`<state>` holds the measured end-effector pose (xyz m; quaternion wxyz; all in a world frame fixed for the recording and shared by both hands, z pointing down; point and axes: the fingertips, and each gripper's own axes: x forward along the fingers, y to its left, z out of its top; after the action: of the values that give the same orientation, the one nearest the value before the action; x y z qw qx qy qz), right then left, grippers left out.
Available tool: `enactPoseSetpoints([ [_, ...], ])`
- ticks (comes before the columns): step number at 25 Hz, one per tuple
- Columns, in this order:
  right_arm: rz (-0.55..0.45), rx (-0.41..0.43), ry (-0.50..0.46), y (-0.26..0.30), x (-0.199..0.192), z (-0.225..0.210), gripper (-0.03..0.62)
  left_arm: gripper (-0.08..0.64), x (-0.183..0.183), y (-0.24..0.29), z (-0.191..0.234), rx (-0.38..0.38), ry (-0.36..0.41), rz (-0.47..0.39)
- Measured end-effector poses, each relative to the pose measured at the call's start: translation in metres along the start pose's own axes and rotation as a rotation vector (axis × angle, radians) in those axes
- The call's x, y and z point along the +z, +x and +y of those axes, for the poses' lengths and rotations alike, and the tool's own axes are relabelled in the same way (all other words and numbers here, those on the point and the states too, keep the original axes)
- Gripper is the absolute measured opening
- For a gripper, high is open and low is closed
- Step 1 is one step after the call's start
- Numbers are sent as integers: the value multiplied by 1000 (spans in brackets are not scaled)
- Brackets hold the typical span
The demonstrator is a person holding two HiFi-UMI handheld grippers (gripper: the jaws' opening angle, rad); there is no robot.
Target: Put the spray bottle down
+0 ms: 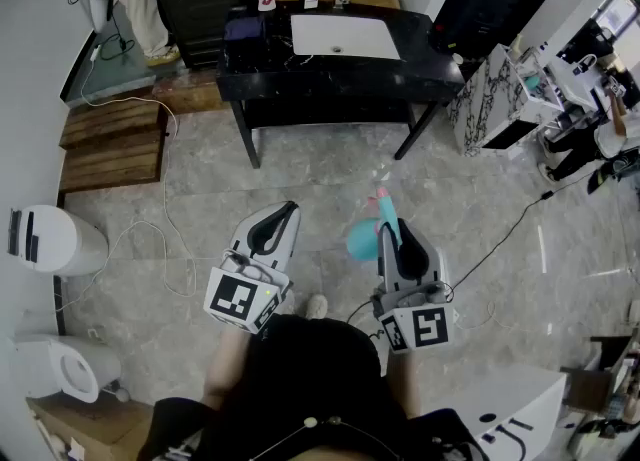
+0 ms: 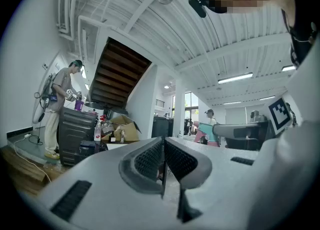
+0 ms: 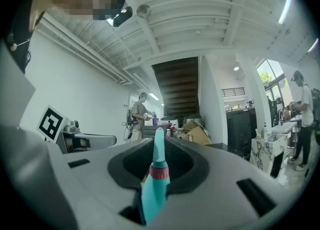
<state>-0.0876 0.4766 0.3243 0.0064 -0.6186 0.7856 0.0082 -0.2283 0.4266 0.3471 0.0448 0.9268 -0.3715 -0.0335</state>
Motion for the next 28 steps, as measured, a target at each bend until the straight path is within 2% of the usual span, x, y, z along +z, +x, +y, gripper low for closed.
enactPoseSetpoints([
  [17, -3, -1, 32, -4, 0, -8, 71, 18, -1, 5, 1, 2, 4, 14],
  [21, 21, 3, 0, -8, -5, -19, 72, 18, -2, 15, -6, 6, 15, 16],
  [28, 42, 22, 9, -24, -16, -54, 73, 18, -1, 43, -27, 6, 59, 17],
])
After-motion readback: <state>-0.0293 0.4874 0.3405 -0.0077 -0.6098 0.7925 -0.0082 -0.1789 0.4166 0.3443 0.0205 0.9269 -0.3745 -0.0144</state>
